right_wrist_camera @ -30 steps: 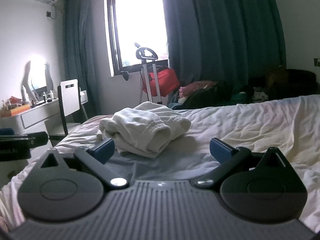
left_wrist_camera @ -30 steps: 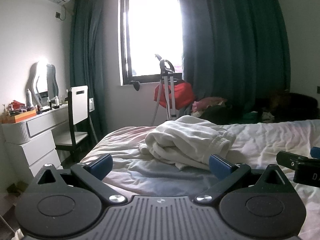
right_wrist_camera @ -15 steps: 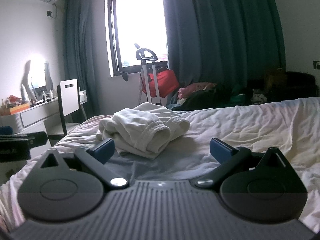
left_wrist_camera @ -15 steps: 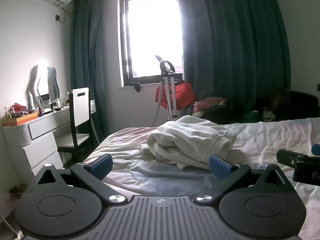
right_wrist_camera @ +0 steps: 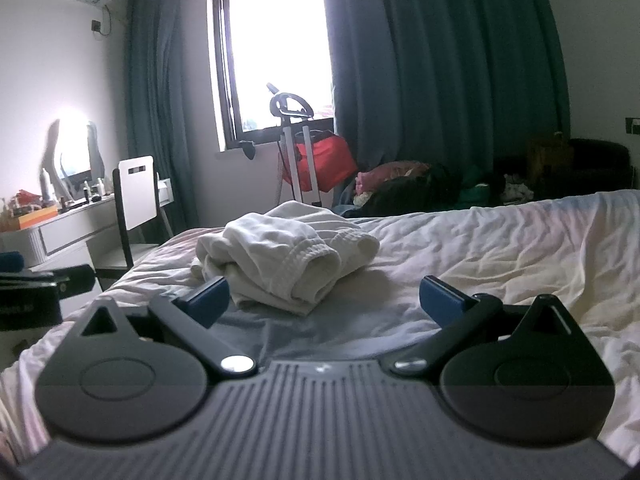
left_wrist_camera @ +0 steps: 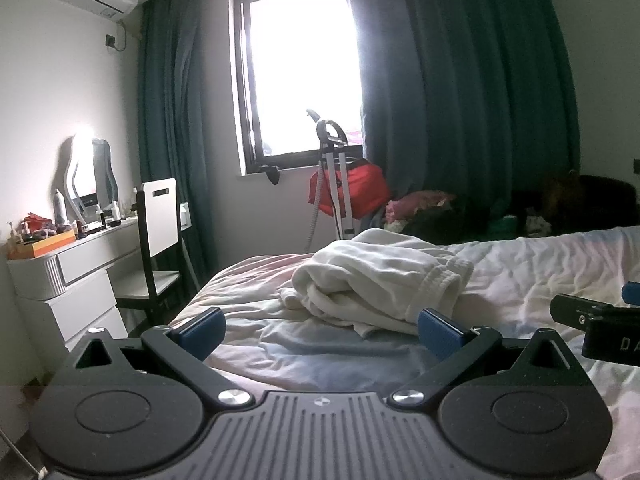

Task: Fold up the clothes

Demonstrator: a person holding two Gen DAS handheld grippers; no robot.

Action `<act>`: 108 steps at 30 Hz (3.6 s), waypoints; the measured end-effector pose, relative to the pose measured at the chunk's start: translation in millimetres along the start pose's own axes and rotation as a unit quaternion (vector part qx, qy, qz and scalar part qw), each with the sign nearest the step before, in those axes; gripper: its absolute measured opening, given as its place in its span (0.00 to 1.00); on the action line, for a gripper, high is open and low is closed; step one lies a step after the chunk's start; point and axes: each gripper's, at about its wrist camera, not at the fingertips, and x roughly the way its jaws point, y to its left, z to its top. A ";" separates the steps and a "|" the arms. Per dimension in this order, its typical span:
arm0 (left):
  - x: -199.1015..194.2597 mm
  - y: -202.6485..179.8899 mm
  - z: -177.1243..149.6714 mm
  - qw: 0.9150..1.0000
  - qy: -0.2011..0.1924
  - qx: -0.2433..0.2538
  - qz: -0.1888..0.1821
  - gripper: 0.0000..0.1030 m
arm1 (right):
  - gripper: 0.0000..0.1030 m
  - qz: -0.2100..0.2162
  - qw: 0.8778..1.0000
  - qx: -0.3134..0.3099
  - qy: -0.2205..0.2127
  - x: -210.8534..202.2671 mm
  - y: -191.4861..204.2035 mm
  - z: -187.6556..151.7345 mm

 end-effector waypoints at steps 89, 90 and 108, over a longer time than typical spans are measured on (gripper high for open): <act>93.7 65.2 52.1 0.998 -0.060 -0.008 0.022 0.14 | 1.00 0.031 0.997 0.045 0.062 56.9 -26.7 -2.9; 94.6 72.0 47.7 0.998 -0.057 -0.015 0.025 0.14 | 1.00 0.040 0.996 0.038 0.074 57.1 -20.2 -7.6; 130.5 152.0 -3.4 0.989 0.010 -0.144 0.036 0.14 | 0.71 0.090 0.965 0.009 0.244 117.0 40.9 -73.8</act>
